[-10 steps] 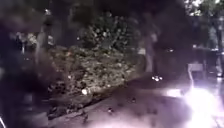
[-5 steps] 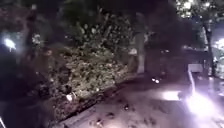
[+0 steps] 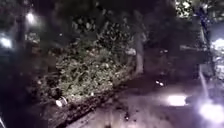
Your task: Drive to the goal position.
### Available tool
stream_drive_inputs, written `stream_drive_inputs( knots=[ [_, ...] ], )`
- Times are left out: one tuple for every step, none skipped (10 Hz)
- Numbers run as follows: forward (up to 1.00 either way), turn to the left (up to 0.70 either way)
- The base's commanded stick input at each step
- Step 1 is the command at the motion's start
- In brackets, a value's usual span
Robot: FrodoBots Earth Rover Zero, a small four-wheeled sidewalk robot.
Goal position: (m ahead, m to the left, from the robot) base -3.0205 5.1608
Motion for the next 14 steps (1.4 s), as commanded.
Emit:
stream_drive_inputs(
  knots=[
    [0.0, 0.0],
    [0.0, 0.0],
    [0.0, 0.0],
    [0.0, 0.0],
    [0.0, 0.0],
    [0.0, 0.0],
    [0.0, 0.0],
    [0.0, 0.0],
    [0.0, -0.1],
    [0.0, -0.45],
    [0.0, -0.45],
    [0.0, -0.45],
    [0.0, -0.45],
    [0.0, -0.45]
  ],
)
